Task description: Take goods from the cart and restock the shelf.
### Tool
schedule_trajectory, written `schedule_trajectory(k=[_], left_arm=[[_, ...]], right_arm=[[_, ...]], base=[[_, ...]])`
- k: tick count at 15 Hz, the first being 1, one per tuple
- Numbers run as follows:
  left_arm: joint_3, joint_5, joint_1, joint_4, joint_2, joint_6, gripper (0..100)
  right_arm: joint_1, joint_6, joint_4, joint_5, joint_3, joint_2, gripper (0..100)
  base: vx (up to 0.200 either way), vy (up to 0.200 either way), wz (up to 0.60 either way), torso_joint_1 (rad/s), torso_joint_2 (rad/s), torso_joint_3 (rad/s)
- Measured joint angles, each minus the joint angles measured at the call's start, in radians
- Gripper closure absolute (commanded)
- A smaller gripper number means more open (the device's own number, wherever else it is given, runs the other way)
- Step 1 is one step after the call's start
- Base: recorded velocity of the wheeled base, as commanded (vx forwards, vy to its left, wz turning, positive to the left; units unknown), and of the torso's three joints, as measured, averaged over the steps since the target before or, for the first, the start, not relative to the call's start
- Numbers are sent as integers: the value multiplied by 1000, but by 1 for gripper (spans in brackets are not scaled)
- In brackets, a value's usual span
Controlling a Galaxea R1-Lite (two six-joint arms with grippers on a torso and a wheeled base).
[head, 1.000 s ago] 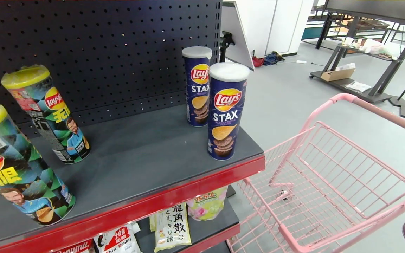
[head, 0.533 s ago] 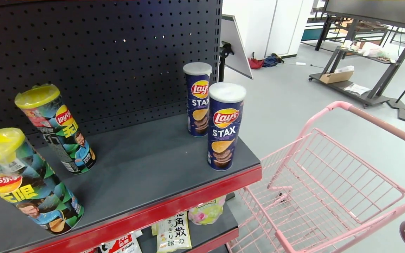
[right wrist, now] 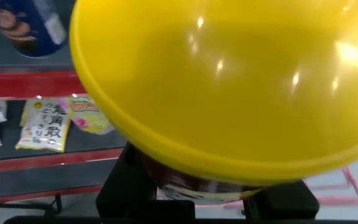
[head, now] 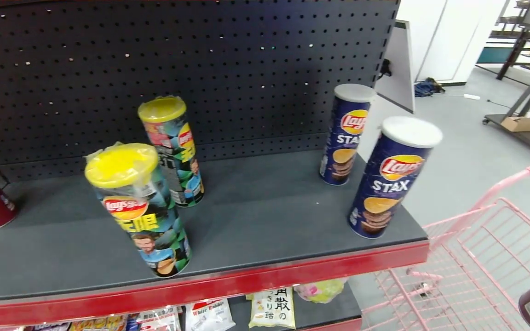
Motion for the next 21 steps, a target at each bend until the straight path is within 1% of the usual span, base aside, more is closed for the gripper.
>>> schedule_trajectory(k=[1,2,3,4,5,6,8,11,12,14,16,21], left_arm=[[3,10,0,0,0,-1,0],[5,19,0,0,0,0,0],[7,49,1,1,1,12,0],[8,75,4,3,1,37,0],[10,84,4,2,1,73,0],[10,86,5,0,0,96,0],[11,87,4,1,0,104,0],[14,89,5,3,-5,104,0],[17,89,5,4,-10,107,0],[20,89,6,8,-20,123,0],[22,89,5,8,-27,130,0],[22,89,6,6,-31,130,0]], right_arm=[[0,0,0,0,9,-4,100],[0,1,-1,0,17,-10,100],[-1,3,-1,0,25,-19,100],[-3,6,-1,-2,34,-33,100],[-13,8,-1,-2,45,-52,100],[-21,9,-1,-3,55,-74,100],[-32,13,1,-4,74,-112,100],[-34,46,-1,-8,84,-144,100],[-35,48,-1,-8,89,-154,100],[-34,50,3,-8,107,-178,100],[-34,63,6,-3,117,-199,100],[-31,77,5,-1,121,-220,100]], base=[[0,0,600,2,2,-2],[0,0,0,0,0,0],[0,0,0,0,0,0],[0,0,0,0,0,0],[0,0,0,0,0,0],[0,0,0,0,0,0],[0,0,0,0,0,0],[-200,0,0,7,4,1],[0,0,0,0,0,0],[0,0,0,0,0,0],[0,200,0,10,5,7],[0,200,0,8,4,0]])
